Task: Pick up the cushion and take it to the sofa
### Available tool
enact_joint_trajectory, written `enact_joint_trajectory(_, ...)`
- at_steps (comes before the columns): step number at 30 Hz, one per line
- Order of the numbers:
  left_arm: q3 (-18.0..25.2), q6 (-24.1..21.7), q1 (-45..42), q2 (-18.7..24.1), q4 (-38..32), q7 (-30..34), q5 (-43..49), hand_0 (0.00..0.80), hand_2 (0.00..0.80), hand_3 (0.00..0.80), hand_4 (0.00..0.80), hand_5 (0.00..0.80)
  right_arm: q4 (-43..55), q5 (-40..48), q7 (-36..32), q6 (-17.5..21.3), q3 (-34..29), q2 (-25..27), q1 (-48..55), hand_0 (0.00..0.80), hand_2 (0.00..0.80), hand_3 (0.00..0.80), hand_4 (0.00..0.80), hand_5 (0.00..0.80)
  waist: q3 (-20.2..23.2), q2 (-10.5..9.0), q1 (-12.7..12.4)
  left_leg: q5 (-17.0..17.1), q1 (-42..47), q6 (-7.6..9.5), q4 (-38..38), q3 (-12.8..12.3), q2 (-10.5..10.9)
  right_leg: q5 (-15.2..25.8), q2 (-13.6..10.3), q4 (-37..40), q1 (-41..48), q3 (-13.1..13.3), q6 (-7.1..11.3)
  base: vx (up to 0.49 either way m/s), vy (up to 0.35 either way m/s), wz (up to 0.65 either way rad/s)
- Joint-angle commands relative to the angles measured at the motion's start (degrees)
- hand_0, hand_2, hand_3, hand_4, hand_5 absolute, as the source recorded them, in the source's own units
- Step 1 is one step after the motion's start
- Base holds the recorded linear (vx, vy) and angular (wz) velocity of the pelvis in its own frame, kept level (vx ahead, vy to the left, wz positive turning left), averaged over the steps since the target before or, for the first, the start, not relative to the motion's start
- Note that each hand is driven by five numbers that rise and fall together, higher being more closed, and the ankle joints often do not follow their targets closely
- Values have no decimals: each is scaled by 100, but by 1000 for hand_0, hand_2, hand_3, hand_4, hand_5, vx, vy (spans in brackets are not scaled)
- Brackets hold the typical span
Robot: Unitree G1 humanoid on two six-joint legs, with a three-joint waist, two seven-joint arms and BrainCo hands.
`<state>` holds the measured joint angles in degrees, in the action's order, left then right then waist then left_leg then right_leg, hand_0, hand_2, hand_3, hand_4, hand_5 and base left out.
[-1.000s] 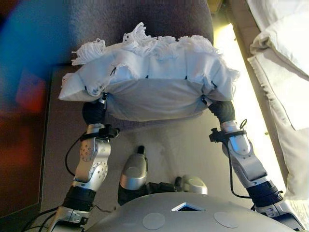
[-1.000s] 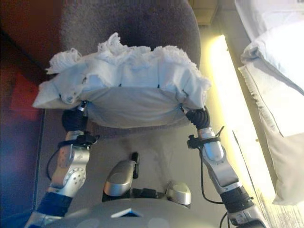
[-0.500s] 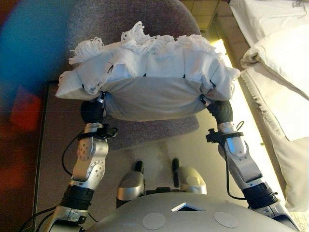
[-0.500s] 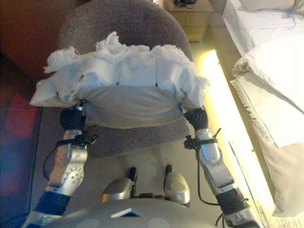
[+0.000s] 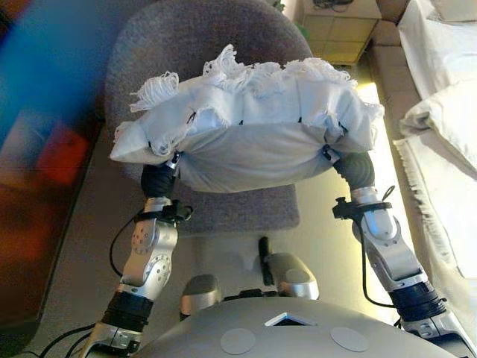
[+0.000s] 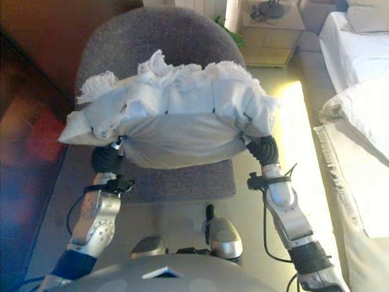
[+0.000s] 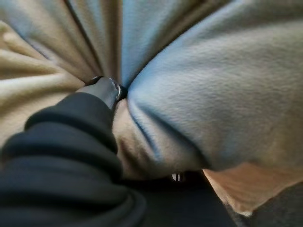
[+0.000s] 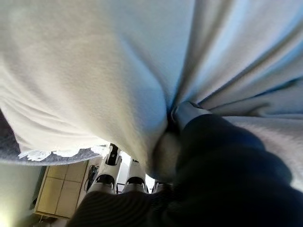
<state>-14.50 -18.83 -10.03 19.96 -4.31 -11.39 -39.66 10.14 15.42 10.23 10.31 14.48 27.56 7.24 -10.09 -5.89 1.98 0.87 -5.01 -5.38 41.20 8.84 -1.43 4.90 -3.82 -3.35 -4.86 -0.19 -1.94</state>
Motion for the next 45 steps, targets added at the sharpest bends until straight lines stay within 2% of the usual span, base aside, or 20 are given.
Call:
enact_joint_trajectory(1, 193, -531, 200, 54, -875, 430, -141, 800, 800, 800, 800, 800, 541, 178, -170, 491, 53, 179, -295, 800, 800, 800, 800, 800, 207, 45, -112, 503, -165, 188, -1551, -779, -484, 72, -115, 448, 762, -36, 420, 290, 160, 27)
enact_joint_trajectory(3, 162, -477, 277, 91, -925, 392, -214, 800, 800, 800, 800, 800, 586, 140, -199, 496, -29, 214, -189, 800, 800, 800, 800, 800, 179, 154, -137, 678, -99, 54, -2787, -1031, -694, -22, -118, 661, 908, -132, 536, 259, 214, 38)
enact_joint_trajectory(4, 105, -420, 390, 70, -905, 307, -189, 800, 800, 800, 800, 800, 607, 122, -178, 493, -75, 225, -152, 800, 800, 800, 800, 800, 171, 196, -148, 798, -69, -42, -3399, -1065, -766, -60, -155, 747, 979, -190, 601, 197, 175, 38)
enact_joint_trajectory(5, 45, -403, 463, 27, -871, 221, -121, 800, 800, 800, 800, 800, 607, 103, -166, 490, -95, 215, -154, 800, 800, 800, 800, 800, 145, 218, -171, 1001, -71, -128, -3564, -960, -767, -91, -169, 761, 1035, -197, 632, 159, 150, 33)
enact_joint_trajectory(6, -5, -433, 504, -18, -807, 177, -48, 800, 800, 800, 800, 800, 594, 103, -144, 481, -80, 201, -187, 800, 800, 800, 800, 800, 147, 208, -155, 935, -67, -134, -3559, -934, -724, -97, -204, 756, 1031, -181, 649, 143, 132, 29)
enact_joint_trajectory(7, -19, -436, 555, -45, -737, 167, -11, 800, 800, 800, 800, 800, 579, 116, -138, 447, -57, 171, -232, 800, 800, 800, 800, 800, 186, 215, -149, 671, 58, -85, -3929, -914, -663, -91, -267, 743, 1007, -188, 700, 147, 132, 13)
enact_joint_trajectory(10, 4, -382, 639, -29, -648, 153, 52, 800, 800, 800, 800, 800, 551, 250, -276, 379, -146, 113, -184, 800, 800, 800, 800, 800, 273, 274, -106, 524, 459, 0, -4418, -852, -557, -67, -322, 703, 946, -214, 760, 138, 94, -12)
enact_joint_trajectory(14, 118, -169, 400, -6, -786, 209, 116, 800, 800, 800, 800, 800, 747, 302, -434, 269, -317, 4, 229, 800, 800, 800, 800, 800, 402, 284, -46, 373, 670, 52, -4444, -1037, -489, -71, -404, 702, 950, -261, 824, 160, 51, 3)
enact_joint_trajectory(18, 142, -140, 155, 94, -830, 355, 200, 800, 800, 800, 800, 800, 758, 265, -353, 345, -225, -139, 376, 800, 800, 800, 800, 800, 364, 284, -67, 268, 711, 161, -4482, -1169, -399, -35, -498, 659, 865, -299, 917, 73, 12, 12)
enact_joint_trajectory(23, 44, -74, 367, 226, -723, 322, 320, 800, 800, 800, 800, 800, 568, 153, -18, 351, 36, -252, 151, 800, 800, 800, 800, 800, 212, 313, -49, 142, 719, 262, -4515, -1232, -332, -64, -571, 618, 772, -264, 978, 4, -9, -2)
enact_joint_trajectory(30, -188, 1, 785, 271, -403, 160, 489, 800, 800, 800, 800, 800, 244, -12, 464, 313, 365, -353, -288, 800, 800, 800, 800, 800, 94, 410, -2, 82, 669, 314, -4520, -1294, -305, -35, -615, 630, 634, -197, 990, 7, -47, -12)
enact_joint_trajectory(36, -570, -270, 1798, 119, 98, -244, 750, 800, 800, 800, 800, 800, -162, -300, 938, 426, 594, -410, -1223, 800, 800, 800, 800, 800, -374, 549, 105, 179, 220, 295, -4497, -1336, -311, 65, -633, 625, 149, -70, 953, -161, -30, -9)
enact_joint_trajectory(42, -699, -489, 2446, -151, 385, -680, 960, 800, 800, 800, 800, 800, -437, -510, 1067, 308, 665, -430, -1813, 800, 800, 800, 800, 800, -858, 685, 258, 303, -152, 277, -4501, -1323, -254, 186, -659, 689, -219, 45, 910, -114, 16, -11)
enact_joint_trajectory(45, -756, -591, 2733, -308, 579, -869, 1010, 800, 800, 800, 800, 800, -629, -619, 1198, 376, 669, -467, -2125, 800, 800, 800, 800, 800, -1055, 717, 297, 335, -279, 258, -4514, -1315, -231, 226, -673, 706, -362, 63, 907, -75, 49, -8)
